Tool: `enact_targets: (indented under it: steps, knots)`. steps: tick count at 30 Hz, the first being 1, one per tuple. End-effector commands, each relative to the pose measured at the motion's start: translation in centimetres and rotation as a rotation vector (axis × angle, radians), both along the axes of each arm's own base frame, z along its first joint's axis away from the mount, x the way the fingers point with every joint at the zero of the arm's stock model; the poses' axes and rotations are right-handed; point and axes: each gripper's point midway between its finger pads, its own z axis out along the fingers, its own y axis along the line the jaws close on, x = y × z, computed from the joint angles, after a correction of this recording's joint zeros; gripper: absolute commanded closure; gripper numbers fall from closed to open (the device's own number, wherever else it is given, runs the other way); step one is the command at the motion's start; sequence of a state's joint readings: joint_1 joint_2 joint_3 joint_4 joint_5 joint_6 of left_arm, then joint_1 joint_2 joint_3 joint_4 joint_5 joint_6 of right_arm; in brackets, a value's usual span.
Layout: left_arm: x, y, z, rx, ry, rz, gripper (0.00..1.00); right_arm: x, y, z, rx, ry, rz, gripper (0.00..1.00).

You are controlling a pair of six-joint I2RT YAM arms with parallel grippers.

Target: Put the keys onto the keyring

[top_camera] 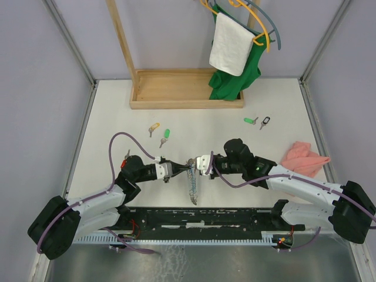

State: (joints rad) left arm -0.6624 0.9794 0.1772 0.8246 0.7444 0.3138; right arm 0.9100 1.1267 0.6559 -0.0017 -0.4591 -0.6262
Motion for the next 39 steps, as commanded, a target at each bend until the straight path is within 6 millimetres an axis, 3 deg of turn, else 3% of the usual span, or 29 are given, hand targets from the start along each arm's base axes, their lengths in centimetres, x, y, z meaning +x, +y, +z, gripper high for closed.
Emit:
enact_targets:
  steps: [1,18,25,39]
  knots:
    - [0.5,-0.6,3.6,-0.074,-0.081,-0.015,0.97,-0.2,1.2,2.9,0.104,-0.053,0.030,0.99]
    - [0.7,-0.9,3.3,-0.057,-0.060,-0.022,0.97,-0.7,2.1,5.1,0.203,-0.043,0.041,0.99]
    - [1.6,-0.6,3.4,-0.059,-0.031,0.037,0.97,-0.7,1.6,4.4,0.167,-0.062,0.044,0.99]
    - [4.1,0.2,4.5,-0.124,0.199,0.224,0.97,-0.1,1.6,2.9,0.085,-0.142,0.029,0.99]
